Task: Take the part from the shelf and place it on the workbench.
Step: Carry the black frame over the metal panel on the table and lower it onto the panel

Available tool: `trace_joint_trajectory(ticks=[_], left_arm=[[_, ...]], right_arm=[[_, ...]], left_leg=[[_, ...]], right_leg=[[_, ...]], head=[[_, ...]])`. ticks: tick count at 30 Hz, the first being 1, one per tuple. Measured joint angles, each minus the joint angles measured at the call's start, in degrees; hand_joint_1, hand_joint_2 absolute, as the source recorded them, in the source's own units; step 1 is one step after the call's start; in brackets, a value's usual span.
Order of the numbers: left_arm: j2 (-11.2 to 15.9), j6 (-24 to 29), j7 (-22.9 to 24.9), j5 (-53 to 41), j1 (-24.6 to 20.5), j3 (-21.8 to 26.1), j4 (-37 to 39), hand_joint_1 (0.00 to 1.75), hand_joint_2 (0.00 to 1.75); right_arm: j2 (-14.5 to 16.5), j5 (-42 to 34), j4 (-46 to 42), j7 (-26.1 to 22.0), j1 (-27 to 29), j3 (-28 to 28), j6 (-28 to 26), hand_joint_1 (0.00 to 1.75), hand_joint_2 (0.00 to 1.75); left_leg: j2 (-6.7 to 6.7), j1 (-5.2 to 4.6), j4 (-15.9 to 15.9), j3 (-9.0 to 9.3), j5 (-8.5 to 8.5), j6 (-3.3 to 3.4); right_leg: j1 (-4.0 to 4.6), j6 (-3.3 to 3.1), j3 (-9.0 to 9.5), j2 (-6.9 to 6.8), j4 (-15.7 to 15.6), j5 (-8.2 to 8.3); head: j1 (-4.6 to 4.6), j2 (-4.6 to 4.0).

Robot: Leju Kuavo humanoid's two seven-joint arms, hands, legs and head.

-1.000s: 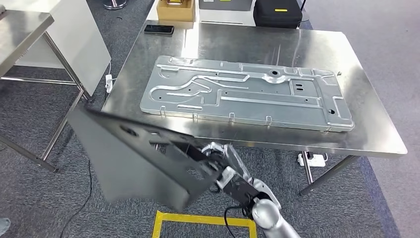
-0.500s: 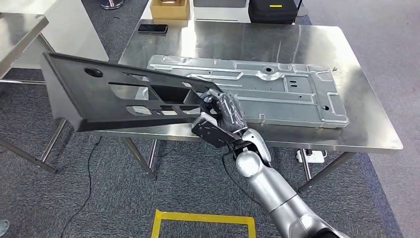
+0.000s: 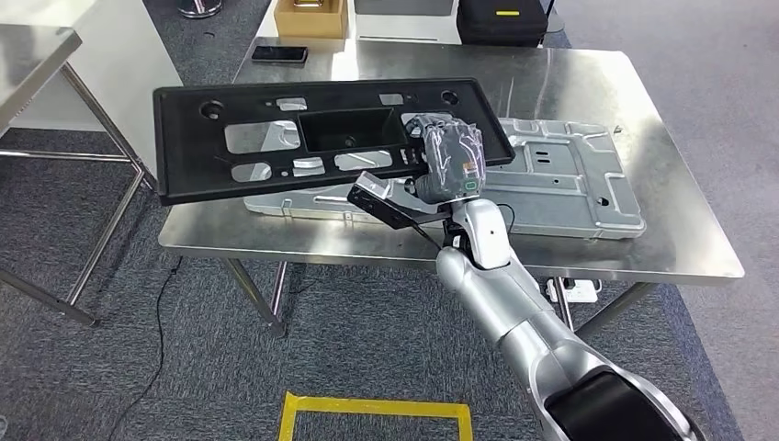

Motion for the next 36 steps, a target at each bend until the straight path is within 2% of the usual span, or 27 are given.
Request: trace_joint_trajectory(ticks=[2, 4, 5, 6, 7, 9, 10, 11, 13, 14, 16, 17, 19, 20, 21, 22, 23, 25, 26, 29, 31, 32, 34, 35, 36], left_arm=[[-0.1, -0.1, -0.1, -0.5, -0.2, -0.2, 0.0, 0.0, 1.75], [-0.1, -0.3, -0.2, -0.7, -0.7, -0.3, 0.0, 0.0, 1.75], [-0.1, -0.3, -0.2, -0.8, -0.9, -0.3, 0.0, 0.0, 1.75], [-0.2, -0.5, -0.3, -0.8, -1.1, -0.3, 0.0, 0.0, 1.75], [-0.2, -0.6, -0.4, -1.0, -1.2, -0.3, 0.0, 0.0, 1.75], [-0.3, -0.8, -0.5, -1.2, -1.6, -0.3, 0.0, 0.0, 1.75], [-0.3, -0.9, -0.6, -1.3, -1.7, -0.3, 0.0, 0.0, 1.75], [-0.3, -0.9, -0.6, -1.4, -1.8, -0.3, 0.0, 0.0, 1.75], [-0.4, -1.0, -0.7, -1.4, -2.0, -0.3, 0.0, 0.0, 1.75], [-0.4, -1.0, -0.7, -1.5, -2.0, -0.3, 0.0, 0.0, 1.75], [-0.4, -0.9, -0.7, -1.5, -2.0, -0.3, 0.0, 0.0, 1.75], [-0.4, -0.9, -0.7, -1.5, -2.1, -0.3, 0.0, 0.0, 1.75], [-0.3, -0.9, -0.7, -1.5, -2.1, -0.3, 0.0, 0.0, 1.75], [-0.3, -0.9, -0.7, -1.5, -2.1, -0.3, 0.0, 0.0, 1.75], [-0.3, -0.9, -0.7, -1.5, -2.1, -0.3, 0.0, 0.0, 1.75], [-0.3, -0.9, -0.7, -1.5, -2.1, -0.3, 0.0, 0.0, 1.75], [-0.3, -0.9, -0.7, -1.5, -2.1, -0.3, 0.0, 0.0, 1.75], [-0.2, -0.9, -0.6, -1.4, -2.1, -0.2, -0.1, 0.0, 1.75], [-0.2, -0.9, -0.6, -1.4, -2.2, -0.2, -0.1, 0.0, 1.75], [-0.2, -0.9, -0.6, -1.4, -2.3, -0.1, -0.1, 0.0, 1.75], [-0.3, -0.9, -0.6, -1.4, -2.1, -0.1, -0.2, 0.0, 1.75], [-0.3, -1.0, -0.6, -1.5, -2.0, -0.1, -0.2, 0.0, 1.75], [-0.3, -0.9, -0.8, -1.7, -2.1, 0.0, -0.2, 0.0, 1.75], [-0.3, -0.8, -0.9, -1.8, -2.2, 0.1, -0.2, 0.0, 1.75], [-0.3, -0.8, -1.0, -1.8, -2.2, 0.1, -0.2, 0.0, 1.75]], right_arm=[[0.0, 12.2, 0.3, 3.8, -0.3, -2.8, 0.0, 1.75, 1.75], [0.0, 21.0, 0.9, 6.6, -0.6, -5.7, 0.0, 1.75, 1.75], [-0.1, 23.6, 1.3, 7.7, -0.7, -6.9, 0.0, 1.75, 1.75], [-0.2, 25.8, 1.7, 8.8, -0.7, -8.0, 0.0, 1.75, 1.75], [-0.3, 27.7, 2.0, 10.0, -0.8, -9.0, 0.0, 1.75, 1.75], [-0.7, 30.2, 2.8, 13.3, -1.5, -10.6, 0.0, 1.75, 1.75], [-0.9, 30.6, 3.4, 15.0, -2.0, -11.0, 0.0, 1.75, 1.75], [-1.2, 30.7, 4.0, 16.4, -2.5, -11.3, 0.0, 1.75, 1.75], [-1.8, 30.8, 5.1, 18.0, -3.2, -11.5, 0.0, 1.75, 1.75], [-2.0, 30.8, 5.6, 18.5, -3.3, -11.6, 0.0, 1.75, 1.75], [-2.3, 30.8, 7.1, 20.0, -4.0, -11.6, 0.0, 1.75, 1.75], [-2.4, 30.8, 8.5, 21.2, -4.7, -11.3, 0.0, 1.75, 1.75], [-2.7, 30.9, 11.8, 23.7, -6.0, -10.3, 0.5, 1.75, 1.75], [-2.9, 30.9, 13.3, 24.6, -6.4, -9.9, 0.9, 1.75, 1.75], [-3.1, 30.9, 14.5, 25.2, -6.7, -9.6, 1.5, 1.75, 1.75], [-3.2, 30.9, 15.5, 25.6, -6.9, -9.3, 2.3, 1.75, 1.75], [-3.3, 30.9, 16.4, 25.8, -7.2, -9.1, 3.2, 1.75, 1.75], [-3.5, 30.9, 18.0, 26.2, -7.8, -9.0, 4.9, 1.75, 1.75], [-3.6, 30.9, 18.5, 26.3, -8.1, -8.9, 5.6, 1.75, 1.75], [-3.9, 30.8, 19.8, 26.4, -8.6, -8.9, 7.0, 1.75, 1.75], [-4.2, 30.8, 20.5, 26.3, -8.9, -8.9, 7.6, 1.75, 1.75], [-4.3, 30.7, 20.8, 26.2, -9.1, -8.9, 8.0, 1.75, 1.75], [-4.6, 30.6, 21.3, 25.6, -9.5, -8.9, 9.0, 1.75, 1.75], [-4.7, 30.5, 21.7, 25.1, -9.5, -9.0, 9.7, 1.75, 1.75], [-4.8, 30.4, 22.0, 24.7, -9.4, -9.0, 10.4, 1.75, 1.75]], left_leg=[[0.11, 0.2, -0.3, 0.14, 0.11, 0.54], [0.13, 0.24, -0.3, 0.14, 0.08, 0.78], [0.11, 0.26, -0.3, 0.16, 0.06, 0.8], [0.09, 0.28, -0.3, 0.2, 0.04, 0.79], [0.08, 0.31, -0.3, 0.28, 0.0, 0.74], [0.09, 0.28, -0.3, 0.47, -0.09, 0.51], [0.1, 0.21, -0.3, 0.47, -0.1, 0.28], [0.12, 0.15, -0.4, 0.46, -0.06, -0.02], [0.18, 0.04, -0.7, 0.52, 0.13, -0.74], [0.24, 0.07, -0.8, 0.57, 0.05, -1.09], [0.26, 0.05, 1.0, -0.15, -1.41, -1.53], [0.23, 0.06, 3.6, -1.35, -3.0, -1.61], [0.16, 0.02, 11.0, -4.82, -6.34, -1.65], [0.15, 0.01, 13.9, -6.24, -7.14, -1.66], [0.15, 0.0, 14.9, -6.78, -6.84, -1.61], [0.15, -0.01, 13.6, -6.26, -5.48, -1.47], [0.13, -0.04, 10.4, -4.79, -3.38, -1.23], [0.04, -0.25, 3.1, -1.37, -0.37, -0.54], [0.02, -0.41, 0.9, -0.35, 0.07, -0.27], [0.04, -0.63, -1.0, 0.63, -0.51, 0.62], [0.13, -0.39, -1.5, 1.68, -0.27, 1.12], [0.17, -0.24, -1.7, 2.08, -0.15, 1.24], [0.2, -0.1, -1.7, 2.32, -0.28, 1.34], [0.19, -0.04, -1.7, 2.35, -0.39, 1.32], [0.19, 0.03, -1.7, 2.43, -0.53, 1.25]], right_leg=[[-0.27, 0.68, -2.18, -0.11, 4.7, -2.7], [-0.62, 1.19, -5.87, -0.17, 12.1, -5.73], [-0.79, 1.34, -7.13, -0.19, 14.3, -6.13], [-0.92, 1.4, -7.52, -0.22, 14.7, -5.48], [-1.01, 1.37, -6.77, -0.28, 12.7, -3.82], [-0.99, 1.03, -3.14, -0.56, 4.9, 0.18], [-0.83, 0.79, -1.63, -0.67, 1.6, 1.36], [-0.64, 0.56, -0.74, -0.73, -0.5, 1.83], [-0.33, 0.16, -0.55, -0.62, -1.3, 1.76], [-0.48, -0.16, -0.4, -0.57, -1.6, 1.93], [-0.77, -0.93, -0.05, -0.47, -2.2, 2.32], [-0.86, -1.26, 0.12, -0.46, -2.5, 2.44], [-0.56, -1.61, 0.18, -0.46, -2.5, 2.39], [-0.38, -1.72, 0.21, -0.47, -2.5, 2.32], [-0.2, -1.82, 0.23, -0.45, -2.4, 2.25], [-0.06, -1.89, 0.27, -0.38, -2.3, 2.15], [0.04, -1.91, 0.32, -0.27, -2.1, 2.0], [0.25, -1.7, 0.19, -0.07, -1.6, 1.6], [0.29, -1.48, 0.03, -0.01, -1.4, 1.43], [0.29, -0.45, -0.04, 0.01, -0.8, 1.69], [0.13, 0.25, -0.11, -0.05, 0.5, 0.91], [-0.07, 0.59, -0.84, -0.09, 2.1, -0.3], [-0.62, 1.43, -4.17, -0.17, 8.2, -3.45], [-0.93, 1.84, -6.07, -0.2, 11.2, -4.5], [-1.22, 2.2, -7.41, -0.25, 12.9, -4.71]], head=[[0.02, 0.0], [0.02, 0.0], [0.03, 0.0], [0.02, 0.0], [0.02, 0.0], [0.01, 0.0], [0.01, 0.0], [0.0, 0.0], [0.0, 0.0], [-0.02, 0.0], [-0.08, 0.0], [-0.11, 0.0], [-0.15, 0.0], [-0.14, 0.0], [-0.14, 0.0], [-0.14, 0.0], [-0.15, 0.0], [-0.12, 0.0], [-0.13, 0.0], [-0.11, 0.0], [-0.02, 0.0], [0.02, 0.0], [0.1, 0.0], [0.09, 0.0], [0.09, 0.0]])
